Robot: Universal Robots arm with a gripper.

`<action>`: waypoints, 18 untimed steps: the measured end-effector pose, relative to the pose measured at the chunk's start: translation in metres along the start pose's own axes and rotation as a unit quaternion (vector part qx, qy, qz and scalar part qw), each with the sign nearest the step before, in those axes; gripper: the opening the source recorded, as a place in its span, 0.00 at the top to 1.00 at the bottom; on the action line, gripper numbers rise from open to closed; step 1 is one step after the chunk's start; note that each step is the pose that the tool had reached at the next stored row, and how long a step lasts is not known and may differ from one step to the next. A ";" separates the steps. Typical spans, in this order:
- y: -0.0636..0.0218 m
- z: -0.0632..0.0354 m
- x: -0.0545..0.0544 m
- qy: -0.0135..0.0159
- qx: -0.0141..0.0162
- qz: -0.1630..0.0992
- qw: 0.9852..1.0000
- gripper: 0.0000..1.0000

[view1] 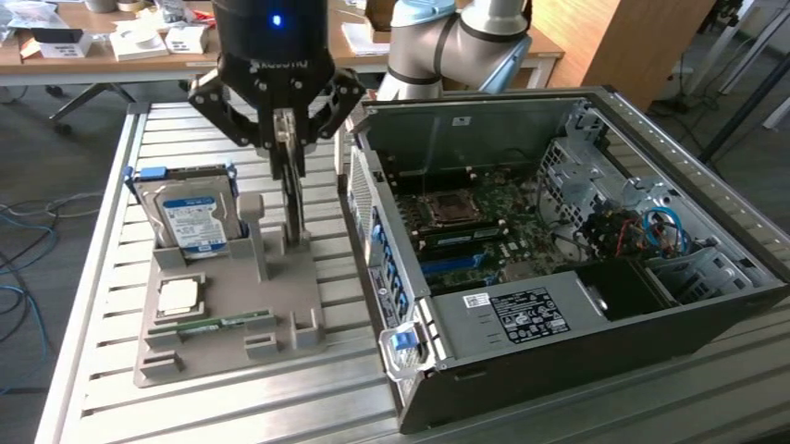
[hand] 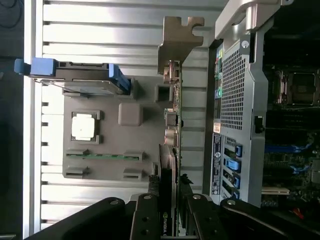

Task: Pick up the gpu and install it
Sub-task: 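Pick up the gpu and move the gpu toward the slot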

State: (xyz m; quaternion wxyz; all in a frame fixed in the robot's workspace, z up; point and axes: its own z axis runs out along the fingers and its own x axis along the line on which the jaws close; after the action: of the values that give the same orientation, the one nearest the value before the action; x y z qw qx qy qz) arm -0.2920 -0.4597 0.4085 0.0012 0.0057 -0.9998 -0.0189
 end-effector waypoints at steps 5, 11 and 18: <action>0.0009 -0.0227 0.000 0.000 0.000 0.000 1.000 0.74; 0.0018 -0.0474 0.000 0.000 0.000 0.000 1.000 0.74; 0.0018 -0.0482 -0.003 0.000 0.000 0.000 1.000 0.74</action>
State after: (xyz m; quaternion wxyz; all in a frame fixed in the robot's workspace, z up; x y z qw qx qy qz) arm -0.2886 -0.4596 0.4567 0.0013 0.0057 -0.9998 -0.0189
